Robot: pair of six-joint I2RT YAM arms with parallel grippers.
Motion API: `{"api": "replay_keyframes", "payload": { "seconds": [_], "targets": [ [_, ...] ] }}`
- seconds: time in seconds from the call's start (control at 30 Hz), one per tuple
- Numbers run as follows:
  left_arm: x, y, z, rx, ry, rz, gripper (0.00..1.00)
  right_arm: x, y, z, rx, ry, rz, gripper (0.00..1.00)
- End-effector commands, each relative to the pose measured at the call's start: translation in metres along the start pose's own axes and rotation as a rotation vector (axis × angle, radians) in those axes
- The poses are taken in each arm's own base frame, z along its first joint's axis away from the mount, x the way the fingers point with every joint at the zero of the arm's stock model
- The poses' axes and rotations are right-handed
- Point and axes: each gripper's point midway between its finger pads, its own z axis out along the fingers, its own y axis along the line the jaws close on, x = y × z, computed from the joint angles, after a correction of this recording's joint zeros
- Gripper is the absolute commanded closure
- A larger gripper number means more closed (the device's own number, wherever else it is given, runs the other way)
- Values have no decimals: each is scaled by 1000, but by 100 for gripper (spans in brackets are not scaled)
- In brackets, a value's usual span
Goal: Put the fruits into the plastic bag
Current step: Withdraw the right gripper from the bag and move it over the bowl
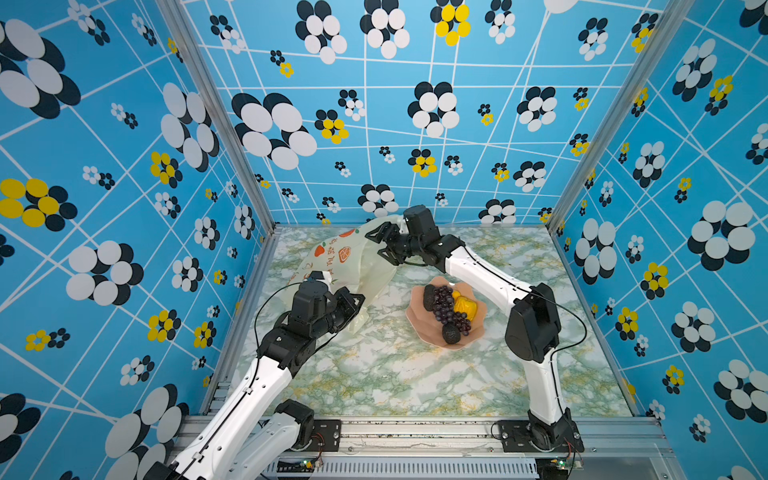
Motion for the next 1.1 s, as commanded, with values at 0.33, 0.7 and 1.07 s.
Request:
{"api": "replay_keyframes", "payload": {
  "seconds": [0.33, 0.7, 1.07],
  "targets": [
    [-7, 1, 12, 20, 19, -4, 100, 49, 13, -139, 222, 185, -533, 22],
    [-9, 1, 13, 17, 34, 2, 100, 57, -60, -233, 753, 374, -678, 9],
    [-8, 1, 14, 18, 42, 4, 100, 53, -110, -247, 982, 443, -699, 1]
  ]
}}
